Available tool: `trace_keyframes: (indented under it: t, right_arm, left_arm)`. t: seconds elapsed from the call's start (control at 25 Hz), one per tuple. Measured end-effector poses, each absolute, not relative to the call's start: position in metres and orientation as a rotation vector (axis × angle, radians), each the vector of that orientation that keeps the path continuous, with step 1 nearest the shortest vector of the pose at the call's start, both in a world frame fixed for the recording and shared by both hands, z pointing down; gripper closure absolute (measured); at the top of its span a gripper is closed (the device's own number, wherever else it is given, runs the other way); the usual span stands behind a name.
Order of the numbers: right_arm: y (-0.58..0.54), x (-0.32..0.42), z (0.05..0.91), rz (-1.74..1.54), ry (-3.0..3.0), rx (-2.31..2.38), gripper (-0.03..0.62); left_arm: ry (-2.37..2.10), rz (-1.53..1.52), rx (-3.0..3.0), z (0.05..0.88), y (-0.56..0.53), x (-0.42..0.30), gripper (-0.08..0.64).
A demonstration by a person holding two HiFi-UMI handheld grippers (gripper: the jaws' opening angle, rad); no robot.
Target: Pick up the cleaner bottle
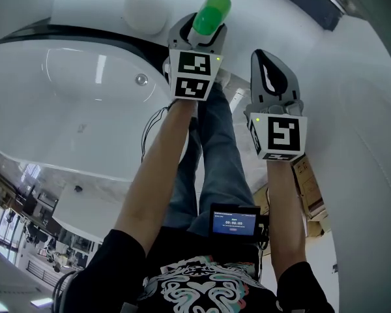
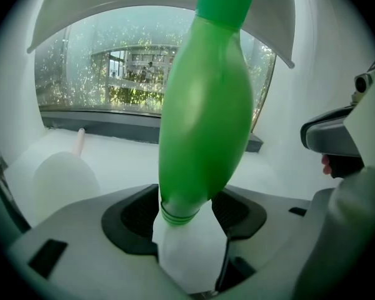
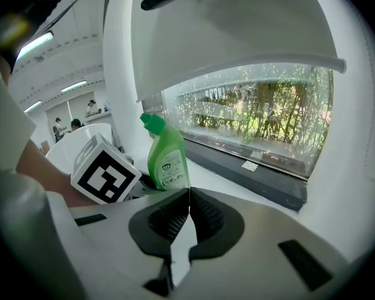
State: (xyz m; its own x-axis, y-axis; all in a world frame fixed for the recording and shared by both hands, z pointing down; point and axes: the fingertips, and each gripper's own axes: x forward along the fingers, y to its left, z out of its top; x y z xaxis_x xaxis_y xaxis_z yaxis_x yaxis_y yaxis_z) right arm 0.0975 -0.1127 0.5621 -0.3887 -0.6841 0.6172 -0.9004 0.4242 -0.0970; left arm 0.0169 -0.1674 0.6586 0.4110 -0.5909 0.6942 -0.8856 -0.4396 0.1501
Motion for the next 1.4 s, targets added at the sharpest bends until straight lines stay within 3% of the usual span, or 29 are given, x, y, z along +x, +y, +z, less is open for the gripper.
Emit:
trace_keyframes:
  t: [0.92,1.4]
  right_arm:
    - [-0.110,0.096,0.571,0.590,-2.167,1.334,0.565]
    - [-0.109,0.101,0.571,0.584,-2.155,1.337,0.565]
  left_arm:
    - [-1.234,0.782,2.133,0.684,-0.184,0.021,0.307]
    - [-1.242,0.886,2.227,0.683,-0.185,0.022,0.345]
